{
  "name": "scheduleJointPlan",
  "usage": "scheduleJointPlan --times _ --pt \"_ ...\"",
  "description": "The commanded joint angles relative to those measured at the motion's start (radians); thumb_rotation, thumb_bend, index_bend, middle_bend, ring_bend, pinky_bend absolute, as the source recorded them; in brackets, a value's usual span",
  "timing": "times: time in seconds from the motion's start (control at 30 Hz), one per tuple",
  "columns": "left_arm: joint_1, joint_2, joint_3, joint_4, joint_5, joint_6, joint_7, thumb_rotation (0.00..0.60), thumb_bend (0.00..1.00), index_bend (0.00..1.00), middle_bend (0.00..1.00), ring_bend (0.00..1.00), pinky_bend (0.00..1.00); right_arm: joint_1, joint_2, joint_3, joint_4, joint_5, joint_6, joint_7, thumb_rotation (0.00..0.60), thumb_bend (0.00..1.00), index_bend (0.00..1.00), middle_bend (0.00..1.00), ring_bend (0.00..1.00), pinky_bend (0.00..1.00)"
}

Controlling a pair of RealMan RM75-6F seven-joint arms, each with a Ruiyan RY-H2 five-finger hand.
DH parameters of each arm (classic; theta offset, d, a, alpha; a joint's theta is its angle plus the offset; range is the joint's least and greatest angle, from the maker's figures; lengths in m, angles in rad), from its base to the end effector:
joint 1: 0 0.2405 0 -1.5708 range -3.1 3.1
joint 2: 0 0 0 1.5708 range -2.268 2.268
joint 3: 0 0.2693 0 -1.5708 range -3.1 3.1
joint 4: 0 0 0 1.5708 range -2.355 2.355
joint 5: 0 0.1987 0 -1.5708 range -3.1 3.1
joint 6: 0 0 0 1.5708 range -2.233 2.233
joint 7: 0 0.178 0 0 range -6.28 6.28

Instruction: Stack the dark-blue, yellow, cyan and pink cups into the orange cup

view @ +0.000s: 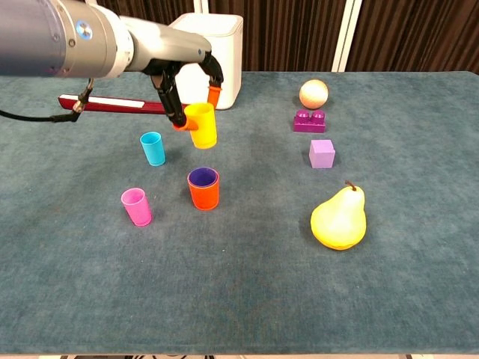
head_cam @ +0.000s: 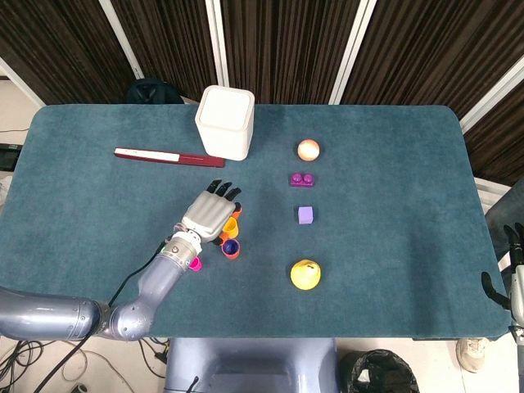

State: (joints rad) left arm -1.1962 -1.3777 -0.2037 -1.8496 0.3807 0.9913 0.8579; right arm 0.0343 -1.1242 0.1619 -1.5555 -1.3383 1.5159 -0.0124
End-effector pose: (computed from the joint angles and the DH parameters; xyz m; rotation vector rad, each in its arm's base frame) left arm -0.0254 0.3911 0.0028 -2.0490 -0.8374 -0.6685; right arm -0.3520 -0.2164 0.2160 1.1475 -0.8459 0.8377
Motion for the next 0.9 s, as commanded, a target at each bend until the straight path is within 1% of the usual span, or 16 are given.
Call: scheduleJointPlan --times 0.03,0.47,0.9 --pt "0.0 -0.002 0.009 -0.003 0.0 -0.006 -0.007 0.6 0.31 0.47 0.11 0.0 0.0 -0.001 0.0 0.001 0.0 0.0 0.002 0.001 0.6 0.42 0.04 0.0 0.06 0.0" --pt "-0.008 -0.028 0.056 0.016 0.011 -0.014 -0.017 0.6 0.31 0.47 0.11 0.0 0.0 -0.002 -0.002 0.005 0.002 0.002 0.006 0.005 0.6 0.42 0.04 0.0 0.06 0.0" --pt "-0.02 -0.068 0.08 0.048 0.022 -0.017 -0.026 0.6 0.31 0.46 0.11 0.0 0.0 -0.006 0.002 0.008 -0.003 0.005 0.012 0.01 0.6 0.42 0.04 0.0 0.06 0.0"
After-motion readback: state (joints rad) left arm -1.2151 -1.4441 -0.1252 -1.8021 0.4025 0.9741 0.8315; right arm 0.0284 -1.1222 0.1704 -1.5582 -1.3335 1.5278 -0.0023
